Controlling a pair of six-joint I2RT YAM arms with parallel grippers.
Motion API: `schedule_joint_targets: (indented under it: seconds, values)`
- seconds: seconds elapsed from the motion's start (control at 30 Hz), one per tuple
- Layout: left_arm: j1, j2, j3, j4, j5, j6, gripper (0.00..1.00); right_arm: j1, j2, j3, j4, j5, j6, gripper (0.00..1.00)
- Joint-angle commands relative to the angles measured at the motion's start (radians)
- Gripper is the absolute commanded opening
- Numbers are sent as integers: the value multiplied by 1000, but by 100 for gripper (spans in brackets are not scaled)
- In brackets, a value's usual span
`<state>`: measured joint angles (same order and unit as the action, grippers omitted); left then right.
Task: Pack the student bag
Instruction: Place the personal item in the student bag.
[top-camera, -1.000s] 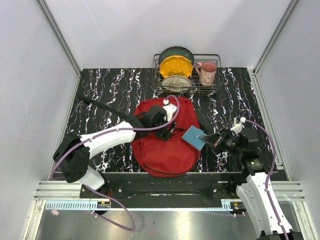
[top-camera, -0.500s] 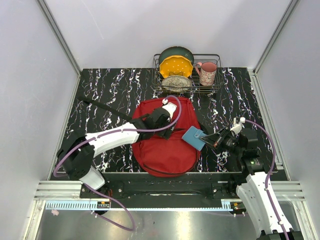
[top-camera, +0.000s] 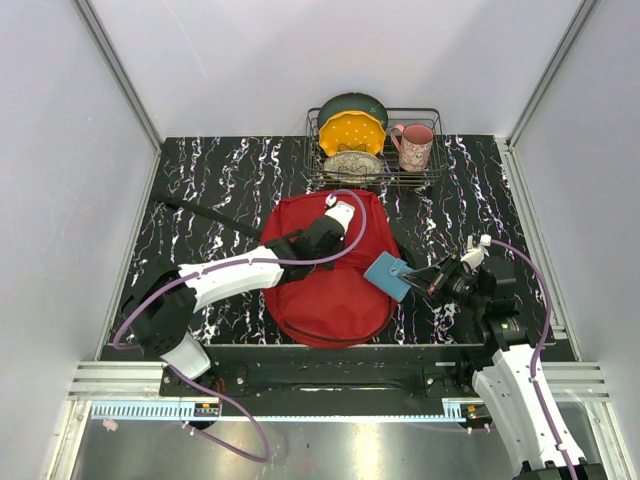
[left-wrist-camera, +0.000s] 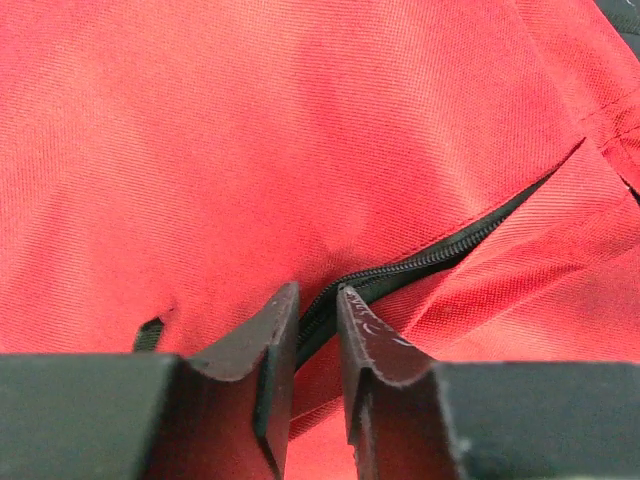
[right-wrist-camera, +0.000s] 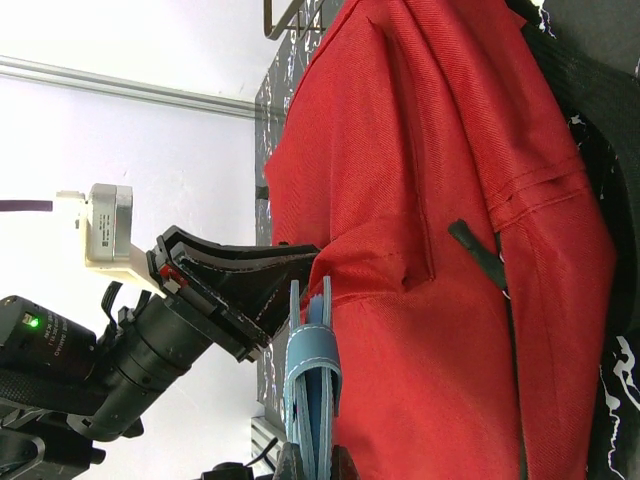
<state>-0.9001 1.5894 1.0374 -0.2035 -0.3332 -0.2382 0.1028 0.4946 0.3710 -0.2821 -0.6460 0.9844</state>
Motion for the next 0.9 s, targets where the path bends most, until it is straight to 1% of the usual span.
schedule_joint_targets:
  seconds: [0.0, 0.03, 0.07, 0.1, 0.13, 0.33, 0.57, 0.63, 0.73, 0.77, 0.83, 0.87]
  values:
    - [13, 12, -10, 21, -87, 10, 20, 3, -11, -1, 43, 0, 5, 0]
    - [12, 8, -10, 21, -83, 10, 15, 5, -11, -1, 43, 0, 5, 0]
    - [13, 4, -8, 18, -82, 10, 5, 5, -13, -3, 44, 0, 5, 0]
    - [12, -6, -5, 13, -82, 10, 1, 5, -13, -4, 44, 0, 5, 0]
    - [12, -11, 1, 12, -82, 10, 0, 5, -14, -6, 43, 0, 7, 0]
    - [13, -66, 42, -34, -104, 22, 0, 5, -13, -14, 73, -6, 33, 0]
    - [13, -144, 108, -88, -127, 20, 0, 5, 25, -35, 208, -61, 95, 0]
    - [13, -163, 125, -93, -124, 20, 0, 5, 44, -34, 218, -76, 97, 0]
    - [13, -174, 145, -105, -112, 20, 0, 5, 68, -37, 271, -104, 126, 0]
    - [12, -174, 150, -111, -109, 19, 0, 5, 73, -37, 315, -106, 134, 0]
    - [12, -174, 158, -117, -96, 13, 0, 5, 87, -47, 352, -98, 172, 0]
    - [13, -174, 158, -117, -93, 5, 0, 3, 96, -52, 416, -99, 190, 0]
